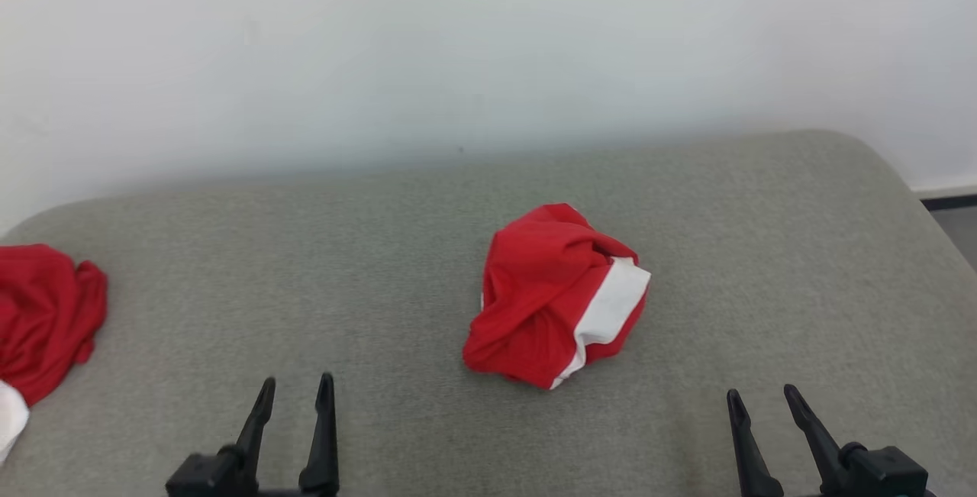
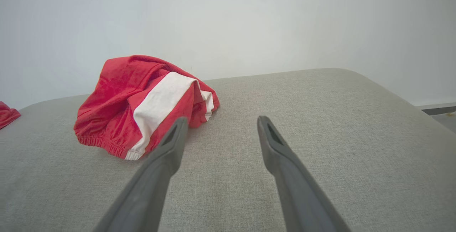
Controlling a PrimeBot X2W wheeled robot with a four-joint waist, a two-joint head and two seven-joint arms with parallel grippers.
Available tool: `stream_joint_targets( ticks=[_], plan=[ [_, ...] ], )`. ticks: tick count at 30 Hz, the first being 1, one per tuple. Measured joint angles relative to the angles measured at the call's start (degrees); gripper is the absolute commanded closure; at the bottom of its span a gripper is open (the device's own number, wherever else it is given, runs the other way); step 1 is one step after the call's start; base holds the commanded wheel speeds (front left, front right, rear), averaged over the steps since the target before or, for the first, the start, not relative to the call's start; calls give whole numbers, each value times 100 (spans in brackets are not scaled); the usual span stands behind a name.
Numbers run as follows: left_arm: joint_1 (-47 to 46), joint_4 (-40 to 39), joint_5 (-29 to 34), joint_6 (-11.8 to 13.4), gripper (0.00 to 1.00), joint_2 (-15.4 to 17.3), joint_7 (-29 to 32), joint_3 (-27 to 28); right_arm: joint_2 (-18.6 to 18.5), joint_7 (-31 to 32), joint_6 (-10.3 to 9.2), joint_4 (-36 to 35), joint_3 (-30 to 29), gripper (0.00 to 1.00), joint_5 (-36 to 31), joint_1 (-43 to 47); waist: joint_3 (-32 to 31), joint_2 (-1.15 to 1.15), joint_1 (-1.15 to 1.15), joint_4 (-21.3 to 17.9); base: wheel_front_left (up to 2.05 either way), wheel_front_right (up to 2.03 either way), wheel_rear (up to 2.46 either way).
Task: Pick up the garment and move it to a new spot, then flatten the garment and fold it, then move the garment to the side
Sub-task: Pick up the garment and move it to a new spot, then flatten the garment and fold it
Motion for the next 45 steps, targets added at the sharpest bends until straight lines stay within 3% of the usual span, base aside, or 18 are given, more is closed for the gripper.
stream_joint_targets(
  ticks=[8,15,45],
  plan=[
    [862,-371,400,-192,0,67,-1,286,-81,-155,0,229,45,0,134,121,-251,0,0,445,0,0,0],
    [1336,-492,490,-250,0,14,-1,608,-105,-356,0,481,55,0,214,209,-493,-1,-1,607,0,0,0],
    [1491,-459,470,-346,0,-100,-1,715,-41,-502,0,788,124,0,246,244,-432,0,0,550,0,0,0]
  ],
)
